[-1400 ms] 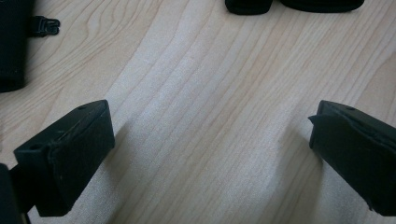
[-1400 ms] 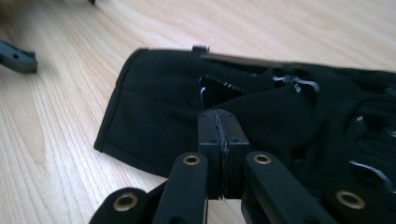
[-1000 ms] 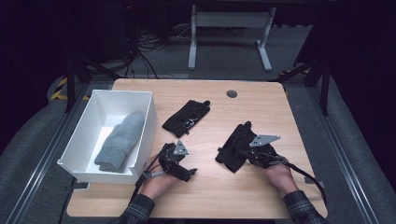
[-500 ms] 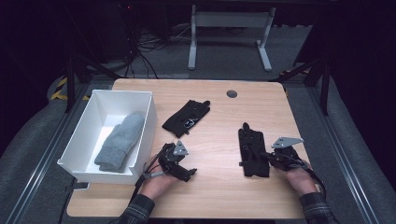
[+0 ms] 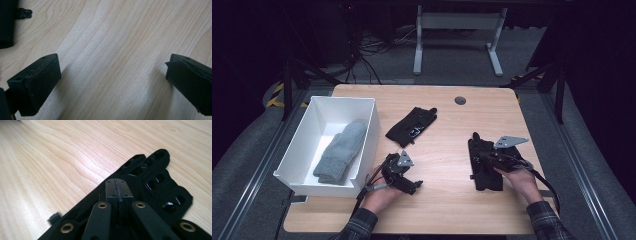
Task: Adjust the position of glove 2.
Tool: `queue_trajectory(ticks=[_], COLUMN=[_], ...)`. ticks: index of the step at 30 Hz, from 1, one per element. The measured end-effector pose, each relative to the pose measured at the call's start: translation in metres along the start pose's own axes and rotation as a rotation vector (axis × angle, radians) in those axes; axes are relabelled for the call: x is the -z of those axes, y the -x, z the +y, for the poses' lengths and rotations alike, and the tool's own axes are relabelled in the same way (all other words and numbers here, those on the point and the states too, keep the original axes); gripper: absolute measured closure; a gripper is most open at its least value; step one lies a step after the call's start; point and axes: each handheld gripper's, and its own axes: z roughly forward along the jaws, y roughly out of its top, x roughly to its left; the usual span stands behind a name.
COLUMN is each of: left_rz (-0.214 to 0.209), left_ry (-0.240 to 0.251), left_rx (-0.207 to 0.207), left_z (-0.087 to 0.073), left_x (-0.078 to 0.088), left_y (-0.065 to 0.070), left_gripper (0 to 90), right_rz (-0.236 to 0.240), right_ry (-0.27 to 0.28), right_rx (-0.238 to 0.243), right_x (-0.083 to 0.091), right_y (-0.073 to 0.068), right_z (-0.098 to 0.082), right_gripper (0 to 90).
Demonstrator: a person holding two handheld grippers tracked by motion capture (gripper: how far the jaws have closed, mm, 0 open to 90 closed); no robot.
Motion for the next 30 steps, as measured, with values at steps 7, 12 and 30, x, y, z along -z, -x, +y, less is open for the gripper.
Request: queue_trajectory(ticks=[7, 12, 30], left_rz=[-0.001, 0.0, -0.001], left_ry=[0.0, 0.0, 0.0], left_rx=[0.0, 0.0, 0.002], left_z=[0.0, 0.0, 0.0], left_x=[0.0, 0.0, 0.0], left_y=[0.0, 0.0, 0.0], left_gripper=[0.3, 0.3, 0.3], right_rz=[-0.012, -0.016, 0.045], right_ry=[-0.057, -0.062, -0.083], right_rx=[0.011, -0.012, -0.001], right_x=[-0.018, -0.017, 0.016], right_y=[0.003, 0.004, -0.042], right_z=[-0.003, -0.008, -0.035], right_gripper=[90.0, 90.0, 90.0])
